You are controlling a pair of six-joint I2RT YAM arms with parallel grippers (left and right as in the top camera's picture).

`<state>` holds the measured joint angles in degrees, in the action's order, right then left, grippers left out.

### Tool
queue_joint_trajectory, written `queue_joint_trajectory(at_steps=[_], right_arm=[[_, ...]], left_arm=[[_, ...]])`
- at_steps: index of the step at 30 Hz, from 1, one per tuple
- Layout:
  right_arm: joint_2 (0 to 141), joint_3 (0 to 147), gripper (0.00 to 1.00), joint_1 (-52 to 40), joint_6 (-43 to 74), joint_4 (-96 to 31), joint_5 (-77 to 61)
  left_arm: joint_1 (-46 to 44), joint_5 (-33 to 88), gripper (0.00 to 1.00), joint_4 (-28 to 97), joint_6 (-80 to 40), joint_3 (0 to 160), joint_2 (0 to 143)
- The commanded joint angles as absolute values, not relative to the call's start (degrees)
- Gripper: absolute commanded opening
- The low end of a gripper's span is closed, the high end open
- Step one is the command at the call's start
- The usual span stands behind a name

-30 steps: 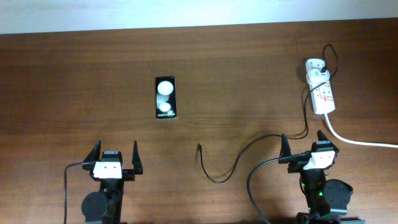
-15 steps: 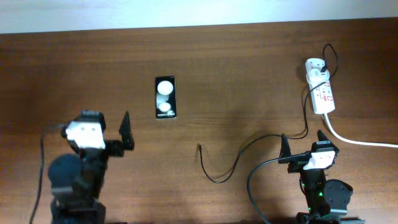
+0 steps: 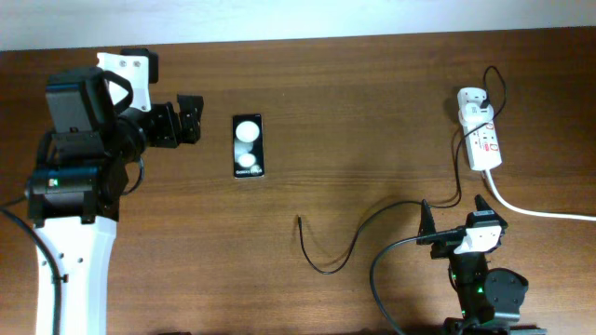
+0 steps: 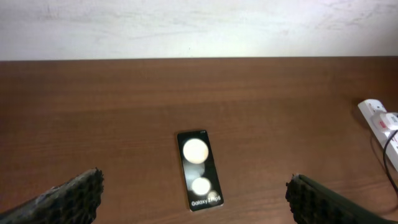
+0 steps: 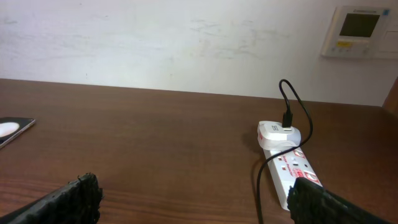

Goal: Plug charger to phone and switch on socket
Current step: 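Move the left gripper over the black phone and lower it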

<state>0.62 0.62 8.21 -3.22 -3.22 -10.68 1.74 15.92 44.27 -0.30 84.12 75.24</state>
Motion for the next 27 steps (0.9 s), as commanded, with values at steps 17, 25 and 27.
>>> queue_joint_trajectory(at_steps=[17, 25, 27], right_arm=[[0.2, 0.3, 0.99, 7.8, -3.2, -3.5, -11.6], [0.2, 0.3, 0.99, 7.8, -3.2, -3.5, -11.6], [0.2, 0.3, 0.99, 7.8, -3.2, -3.5, -11.6]], left_arm=[[-13.5, 1.0, 0.99, 66.9, -7.8, 118.1, 111.2], [-15.0, -1.5, 0.99, 68.2, -12.8, 118.2, 119.7], [-15.1, -1.3, 0.99, 68.4, -13.8, 118.2, 121.5]])
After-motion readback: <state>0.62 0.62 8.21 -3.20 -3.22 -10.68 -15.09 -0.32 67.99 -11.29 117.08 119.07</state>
